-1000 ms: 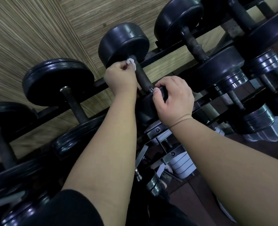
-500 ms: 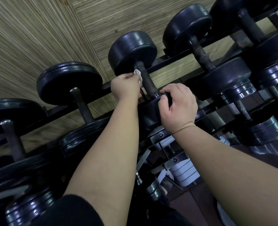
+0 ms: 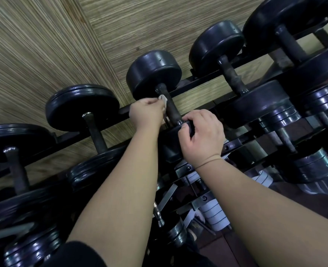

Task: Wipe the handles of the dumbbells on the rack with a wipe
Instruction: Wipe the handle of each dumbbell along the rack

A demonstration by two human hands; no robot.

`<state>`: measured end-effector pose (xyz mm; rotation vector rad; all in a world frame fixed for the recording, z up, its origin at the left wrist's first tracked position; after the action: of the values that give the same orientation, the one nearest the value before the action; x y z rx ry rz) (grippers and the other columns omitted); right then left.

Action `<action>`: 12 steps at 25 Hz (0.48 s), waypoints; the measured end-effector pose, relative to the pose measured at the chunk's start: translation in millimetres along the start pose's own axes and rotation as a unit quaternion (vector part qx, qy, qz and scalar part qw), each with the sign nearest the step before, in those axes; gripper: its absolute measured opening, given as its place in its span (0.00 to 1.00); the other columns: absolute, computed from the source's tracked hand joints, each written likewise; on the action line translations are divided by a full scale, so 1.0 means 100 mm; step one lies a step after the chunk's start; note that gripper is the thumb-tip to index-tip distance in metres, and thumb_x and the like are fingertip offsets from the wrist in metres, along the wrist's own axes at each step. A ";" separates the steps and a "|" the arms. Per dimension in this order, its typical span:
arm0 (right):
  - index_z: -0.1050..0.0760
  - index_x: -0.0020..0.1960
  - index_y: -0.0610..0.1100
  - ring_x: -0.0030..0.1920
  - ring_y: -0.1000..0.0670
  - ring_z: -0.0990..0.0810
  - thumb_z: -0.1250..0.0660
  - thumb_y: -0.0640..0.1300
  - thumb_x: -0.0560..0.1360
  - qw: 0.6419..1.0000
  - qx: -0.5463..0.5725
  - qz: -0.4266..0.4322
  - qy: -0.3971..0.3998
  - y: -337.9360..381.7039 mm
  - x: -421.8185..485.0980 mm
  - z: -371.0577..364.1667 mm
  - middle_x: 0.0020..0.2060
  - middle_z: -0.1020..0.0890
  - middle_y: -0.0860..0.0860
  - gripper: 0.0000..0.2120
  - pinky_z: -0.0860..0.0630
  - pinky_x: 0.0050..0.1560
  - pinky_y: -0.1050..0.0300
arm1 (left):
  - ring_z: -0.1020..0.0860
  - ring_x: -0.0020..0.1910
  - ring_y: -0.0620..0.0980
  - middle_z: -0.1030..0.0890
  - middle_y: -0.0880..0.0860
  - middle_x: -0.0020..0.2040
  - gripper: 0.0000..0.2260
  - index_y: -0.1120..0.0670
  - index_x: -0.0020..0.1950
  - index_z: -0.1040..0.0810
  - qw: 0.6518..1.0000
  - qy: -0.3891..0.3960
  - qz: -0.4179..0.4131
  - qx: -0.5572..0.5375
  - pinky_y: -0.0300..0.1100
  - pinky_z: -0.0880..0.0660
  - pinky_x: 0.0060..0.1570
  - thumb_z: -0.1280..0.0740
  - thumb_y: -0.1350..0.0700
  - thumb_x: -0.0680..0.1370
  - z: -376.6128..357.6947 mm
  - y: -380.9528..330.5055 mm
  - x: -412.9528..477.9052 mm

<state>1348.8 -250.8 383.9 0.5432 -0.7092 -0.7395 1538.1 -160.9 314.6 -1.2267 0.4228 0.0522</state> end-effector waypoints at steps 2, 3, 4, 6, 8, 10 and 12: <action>0.19 0.45 0.45 0.51 0.47 0.19 0.37 0.48 0.72 1.000 0.002 0.002 0.001 -0.01 0.00 -0.01 0.44 0.17 0.53 0.10 0.23 0.54 0.42 | 0.16 0.35 0.43 0.16 0.45 0.33 0.04 0.48 0.39 0.14 0.999 -0.036 -0.026 0.010 0.34 0.23 0.37 0.22 0.52 0.73 0.03 -0.17 0.08; 0.19 0.46 0.45 0.51 0.47 0.19 0.37 0.48 0.72 1.000 0.004 0.001 0.003 -0.02 0.00 -0.01 0.44 0.17 0.53 0.10 0.23 0.54 0.41 | 0.16 0.37 0.43 0.15 0.45 0.35 0.03 0.49 0.43 0.12 0.998 -0.048 -0.035 0.009 0.35 0.23 0.40 0.22 0.51 0.73 0.03 -0.20 0.12; 0.19 0.46 0.45 0.51 0.47 0.19 0.37 0.48 0.72 1.000 0.006 0.002 0.005 -0.03 0.00 -0.02 0.44 0.17 0.53 0.11 0.23 0.55 0.41 | 0.16 0.38 0.43 0.15 0.45 0.35 0.04 0.50 0.45 0.12 0.998 -0.057 -0.036 0.005 0.36 0.22 0.41 0.22 0.51 0.74 0.04 -0.19 0.11; 0.18 0.46 0.45 0.51 0.46 0.18 0.38 0.48 0.72 1.000 0.005 0.005 0.007 -0.02 0.00 -0.03 0.45 0.17 0.52 0.11 0.23 0.55 0.41 | 0.16 0.35 0.44 0.15 0.47 0.32 0.04 0.51 0.43 0.12 0.999 -0.045 -0.028 0.007 0.38 0.20 0.41 0.21 0.52 0.73 0.02 -0.14 0.05; 0.18 0.47 0.45 0.51 0.46 0.18 0.37 0.48 0.72 1.000 -0.001 0.010 0.007 -0.03 0.01 -0.03 0.44 0.17 0.52 0.12 0.23 0.55 0.42 | 0.16 0.34 0.47 0.15 0.51 0.32 0.07 0.52 0.38 0.13 0.999 -0.007 -0.029 0.036 0.39 0.17 0.41 0.20 0.51 0.72 -0.03 -0.10 -0.01; 0.18 0.47 0.45 0.51 0.46 0.19 0.38 0.49 0.73 1.000 -0.007 0.004 0.012 -0.03 0.00 -0.02 0.44 0.17 0.52 0.12 0.23 0.55 0.43 | 0.16 0.32 0.47 0.15 0.53 0.34 0.07 0.56 0.41 0.13 0.996 0.051 -0.015 0.078 0.36 0.18 0.36 0.19 0.54 0.73 -0.05 -0.13 -0.12; 0.18 0.47 0.46 0.51 0.47 0.19 0.39 0.50 0.73 0.999 -0.014 -0.009 0.029 -0.02 0.00 -0.01 0.44 0.17 0.53 0.13 0.24 0.56 0.45 | 0.15 0.32 0.46 0.14 0.54 0.36 0.06 0.57 0.42 0.13 0.982 0.111 -0.008 0.154 0.35 0.17 0.36 0.19 0.56 0.72 -0.07 -0.17 -0.25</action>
<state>1348.8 -252.3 381.8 0.5441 -0.6410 -0.7467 1517.7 -168.4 336.3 -0.9331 0.5920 -0.1595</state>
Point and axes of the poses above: each hand's wrist, its own x-axis towards the middle knuckle, its own z-axis out of the back of the hand, y = z × x, the point moved 10 cm from there along x, towards the middle knuckle
